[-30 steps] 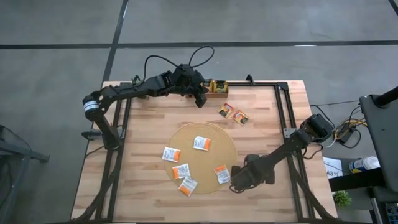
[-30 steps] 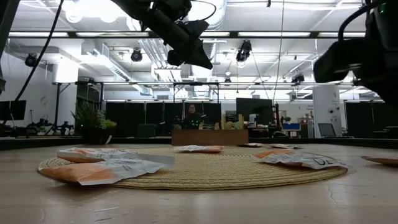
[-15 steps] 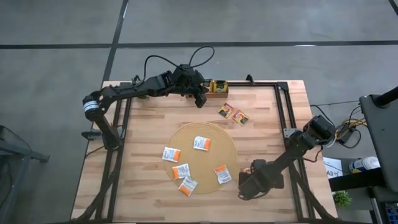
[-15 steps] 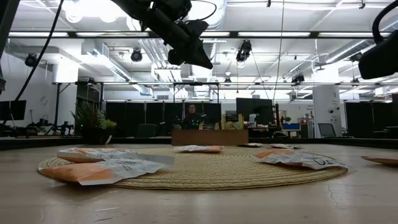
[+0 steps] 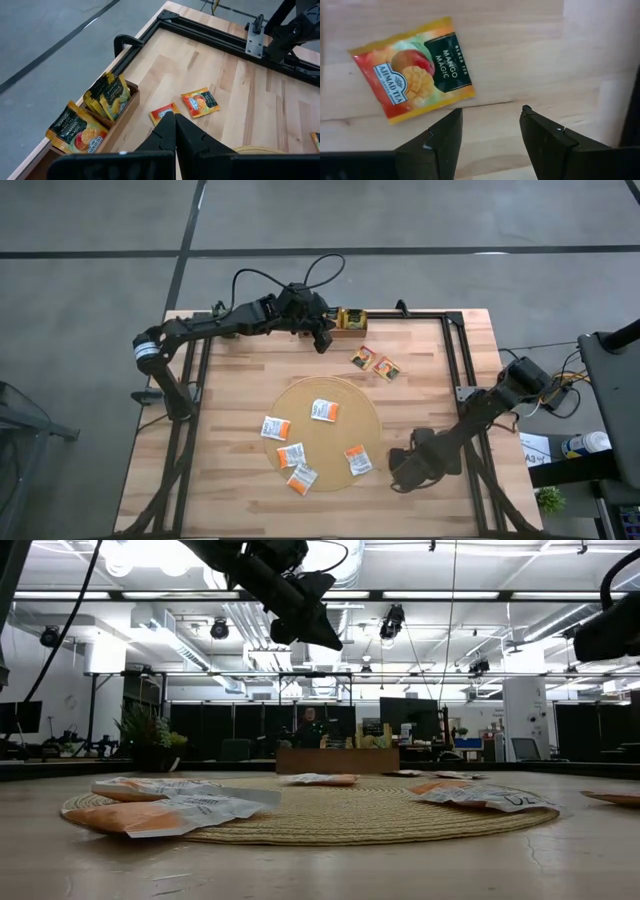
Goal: Pick & Place Tea
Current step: Put the bottom red tea bag into the middle section of the wooden organizer
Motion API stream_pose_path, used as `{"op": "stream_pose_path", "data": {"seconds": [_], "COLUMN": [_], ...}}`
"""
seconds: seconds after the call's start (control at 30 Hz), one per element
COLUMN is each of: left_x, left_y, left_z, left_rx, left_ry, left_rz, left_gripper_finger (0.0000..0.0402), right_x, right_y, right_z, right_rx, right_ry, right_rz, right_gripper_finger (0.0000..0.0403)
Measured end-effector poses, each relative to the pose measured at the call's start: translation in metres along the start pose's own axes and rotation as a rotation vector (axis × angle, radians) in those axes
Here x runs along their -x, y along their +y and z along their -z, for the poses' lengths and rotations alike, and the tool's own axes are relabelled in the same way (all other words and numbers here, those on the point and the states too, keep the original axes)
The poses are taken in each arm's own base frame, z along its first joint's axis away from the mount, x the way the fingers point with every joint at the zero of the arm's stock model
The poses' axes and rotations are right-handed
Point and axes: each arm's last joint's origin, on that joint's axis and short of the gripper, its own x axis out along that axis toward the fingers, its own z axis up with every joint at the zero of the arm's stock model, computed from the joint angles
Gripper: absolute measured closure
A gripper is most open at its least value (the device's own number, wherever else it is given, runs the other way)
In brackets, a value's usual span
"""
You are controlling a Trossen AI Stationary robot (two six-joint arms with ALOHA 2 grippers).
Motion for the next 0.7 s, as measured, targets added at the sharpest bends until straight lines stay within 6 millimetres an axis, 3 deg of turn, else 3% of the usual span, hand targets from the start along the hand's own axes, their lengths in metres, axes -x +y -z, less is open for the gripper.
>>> {"op": "stream_pose_path", "data": {"seconds": [0.23,0.7], "left_x": [0.000,0.000], "left_y": [0.000,0.000], "left_z": [0.000,-0.002], "left_rx": [0.001,0.045], "left_ry": [-0.002,-0.019], "left_rz": [0.000,0.002], "left_gripper_finger": [0.0401,0.0401], "right_x": [0.002,-0.032], "right_y": [-0.011,-0.003], "right_z": [-0.014,-0.011], "right_rx": [0.021,0.039], "right_ry": [0.038,0.045], "right_rz": [-0.133,-0.157], "right_gripper_finger": [0.0209,0.0209]}}
